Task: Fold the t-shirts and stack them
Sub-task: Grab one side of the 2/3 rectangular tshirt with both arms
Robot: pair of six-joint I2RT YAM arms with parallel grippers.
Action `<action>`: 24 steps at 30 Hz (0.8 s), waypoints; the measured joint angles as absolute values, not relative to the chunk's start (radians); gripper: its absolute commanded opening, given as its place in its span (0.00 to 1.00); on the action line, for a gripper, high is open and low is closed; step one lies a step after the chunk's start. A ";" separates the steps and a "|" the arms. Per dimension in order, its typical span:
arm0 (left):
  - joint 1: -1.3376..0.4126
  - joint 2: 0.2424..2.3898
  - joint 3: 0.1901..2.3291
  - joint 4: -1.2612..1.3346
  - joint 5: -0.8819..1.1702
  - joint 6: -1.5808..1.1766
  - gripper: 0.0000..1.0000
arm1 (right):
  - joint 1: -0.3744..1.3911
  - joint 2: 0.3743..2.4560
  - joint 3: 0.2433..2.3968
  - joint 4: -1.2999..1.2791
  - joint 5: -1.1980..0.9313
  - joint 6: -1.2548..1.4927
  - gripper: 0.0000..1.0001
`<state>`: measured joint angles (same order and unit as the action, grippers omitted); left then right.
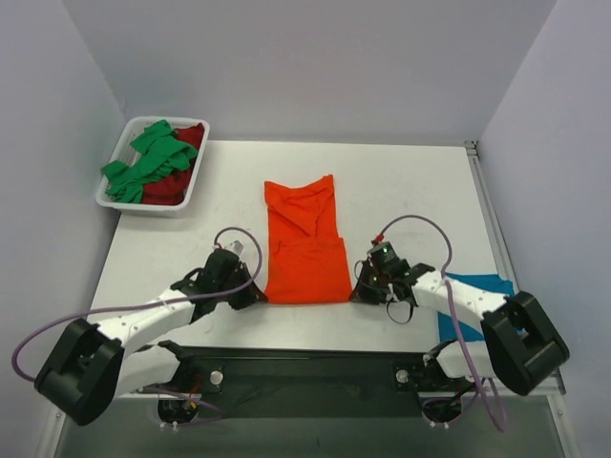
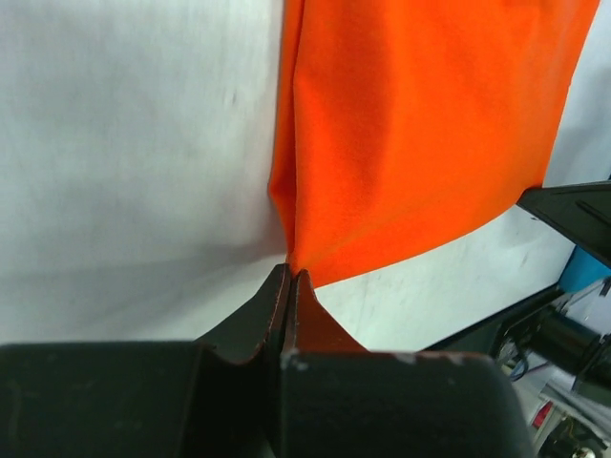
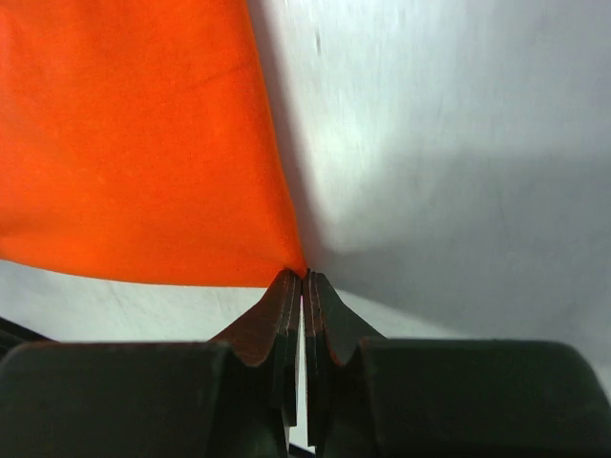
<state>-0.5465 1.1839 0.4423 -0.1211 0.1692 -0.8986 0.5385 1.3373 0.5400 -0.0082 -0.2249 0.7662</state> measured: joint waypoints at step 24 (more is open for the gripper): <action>-0.582 1.055 0.685 -0.421 0.076 -0.903 0.38 | 0.449 1.290 0.865 -0.194 -0.150 0.674 0.42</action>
<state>-0.5819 1.0550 0.6849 -0.4210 0.0757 -0.9031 0.4488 1.2900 0.8650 -0.1940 -0.1505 0.6739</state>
